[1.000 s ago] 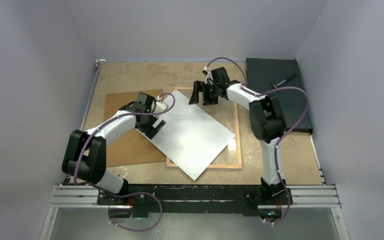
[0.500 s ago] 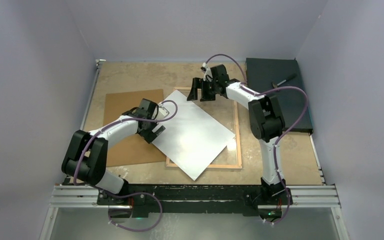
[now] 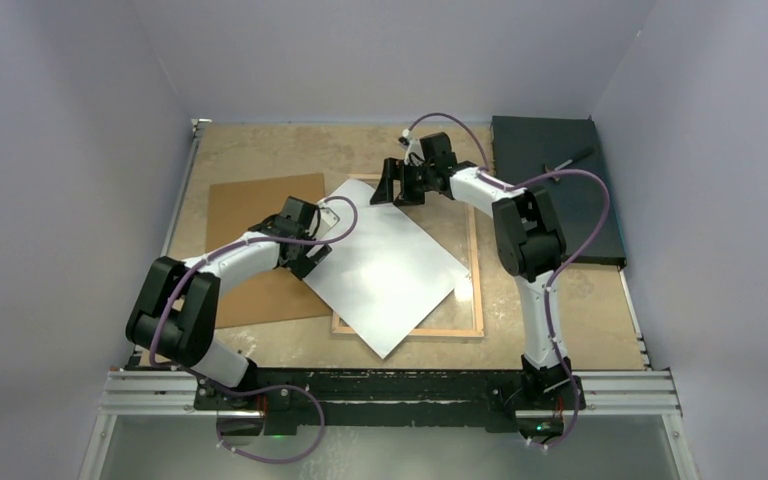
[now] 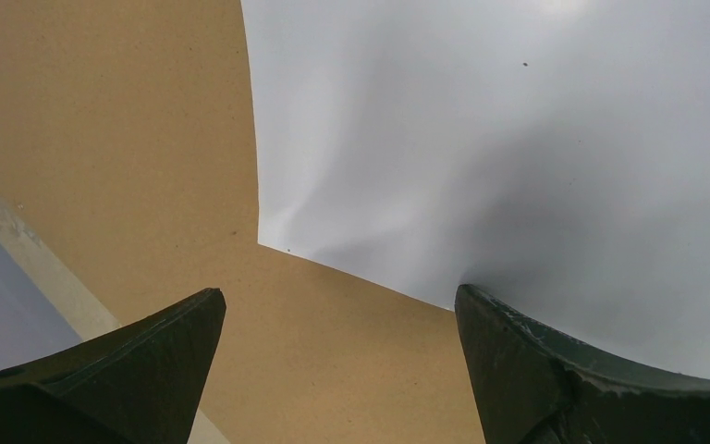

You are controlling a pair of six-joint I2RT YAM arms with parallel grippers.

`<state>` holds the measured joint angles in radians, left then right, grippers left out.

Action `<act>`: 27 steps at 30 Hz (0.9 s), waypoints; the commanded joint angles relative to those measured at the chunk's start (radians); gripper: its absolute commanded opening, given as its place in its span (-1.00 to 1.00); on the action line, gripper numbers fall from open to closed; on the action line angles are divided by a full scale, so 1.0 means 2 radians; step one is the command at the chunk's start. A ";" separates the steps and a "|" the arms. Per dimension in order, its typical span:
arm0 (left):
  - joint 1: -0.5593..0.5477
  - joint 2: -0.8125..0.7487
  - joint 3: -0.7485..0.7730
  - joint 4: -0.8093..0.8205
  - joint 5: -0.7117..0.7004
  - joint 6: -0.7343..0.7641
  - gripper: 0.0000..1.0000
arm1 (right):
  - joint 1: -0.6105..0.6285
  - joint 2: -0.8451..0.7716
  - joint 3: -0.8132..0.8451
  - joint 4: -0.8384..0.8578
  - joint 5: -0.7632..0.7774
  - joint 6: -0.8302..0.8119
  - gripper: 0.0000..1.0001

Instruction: Put the photo into the frame

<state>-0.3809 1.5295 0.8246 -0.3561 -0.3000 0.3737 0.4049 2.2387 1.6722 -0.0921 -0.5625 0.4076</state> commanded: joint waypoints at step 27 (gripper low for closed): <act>-0.004 0.008 -0.023 0.014 -0.018 -0.015 0.86 | -0.021 -0.207 -0.285 0.220 -0.149 0.156 0.47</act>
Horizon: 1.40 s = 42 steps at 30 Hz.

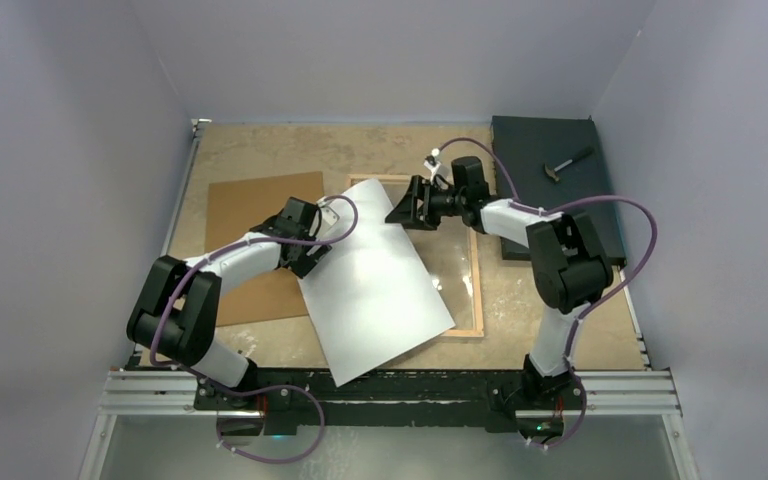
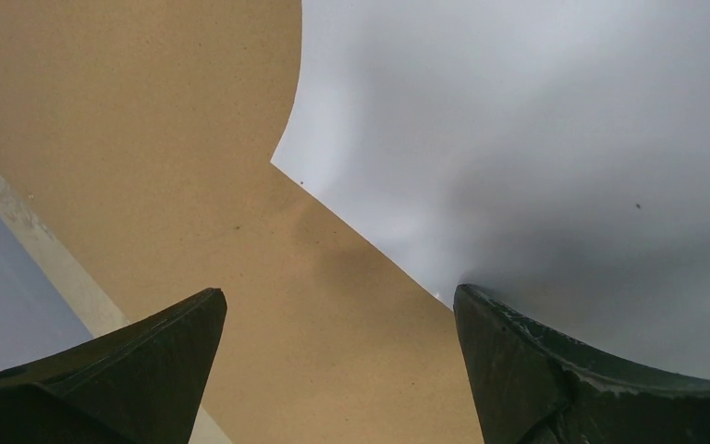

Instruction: Put the photo into the frame

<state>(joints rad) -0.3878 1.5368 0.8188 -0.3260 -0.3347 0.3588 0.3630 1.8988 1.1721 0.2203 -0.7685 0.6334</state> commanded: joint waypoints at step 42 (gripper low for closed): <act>0.035 -0.011 0.257 -0.190 0.072 -0.067 0.99 | -0.029 -0.139 -0.111 -0.024 0.097 0.006 -1.00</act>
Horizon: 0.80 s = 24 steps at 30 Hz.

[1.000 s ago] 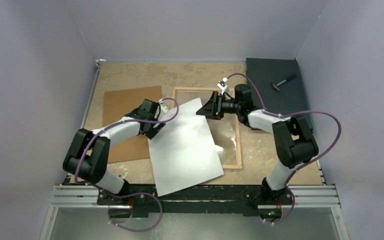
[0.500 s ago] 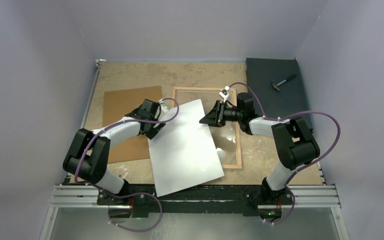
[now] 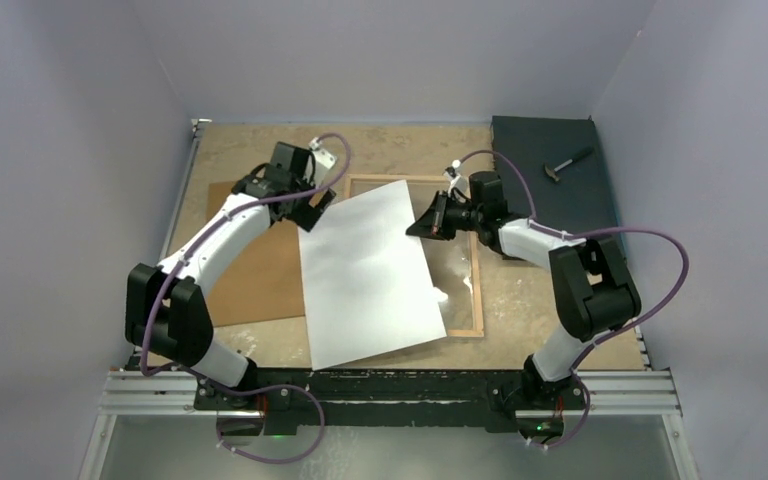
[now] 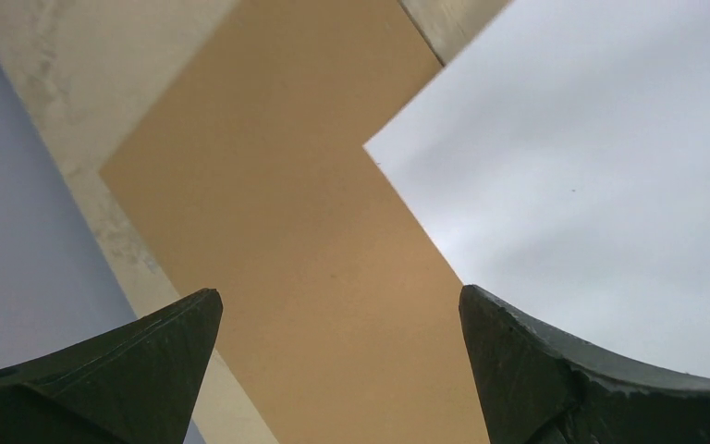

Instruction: Put the photo into the frame

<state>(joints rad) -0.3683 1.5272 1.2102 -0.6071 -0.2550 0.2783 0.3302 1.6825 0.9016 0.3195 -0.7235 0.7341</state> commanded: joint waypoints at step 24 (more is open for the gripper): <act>0.029 0.025 0.020 -0.024 0.054 -0.012 1.00 | -0.055 -0.038 0.117 -0.293 0.248 -0.194 -1.00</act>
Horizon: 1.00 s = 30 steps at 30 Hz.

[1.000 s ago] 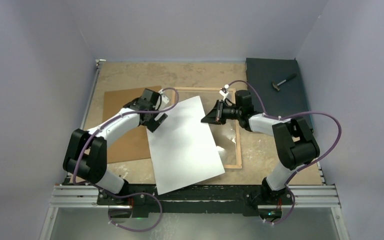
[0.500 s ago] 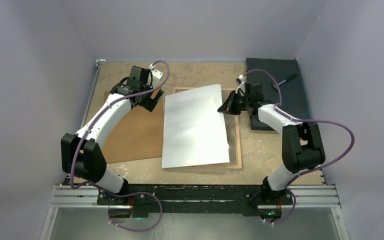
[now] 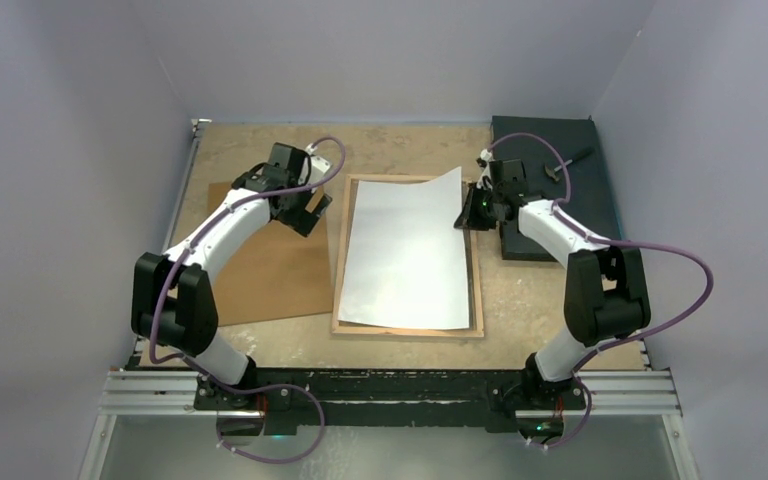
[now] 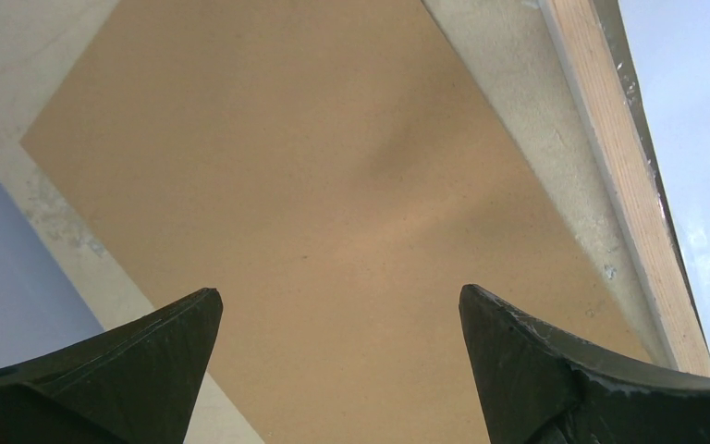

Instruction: Put the photo into the frame

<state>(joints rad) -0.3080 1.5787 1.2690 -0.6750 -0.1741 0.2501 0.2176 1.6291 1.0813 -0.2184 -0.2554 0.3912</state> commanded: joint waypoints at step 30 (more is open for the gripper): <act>-0.001 -0.018 -0.042 0.026 0.005 0.007 1.00 | 0.022 -0.027 -0.034 0.068 0.014 0.055 -1.00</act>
<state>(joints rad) -0.3080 1.5837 1.1927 -0.6445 -0.1604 0.2543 0.2379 1.6306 1.0176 -0.1322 -0.2440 0.4580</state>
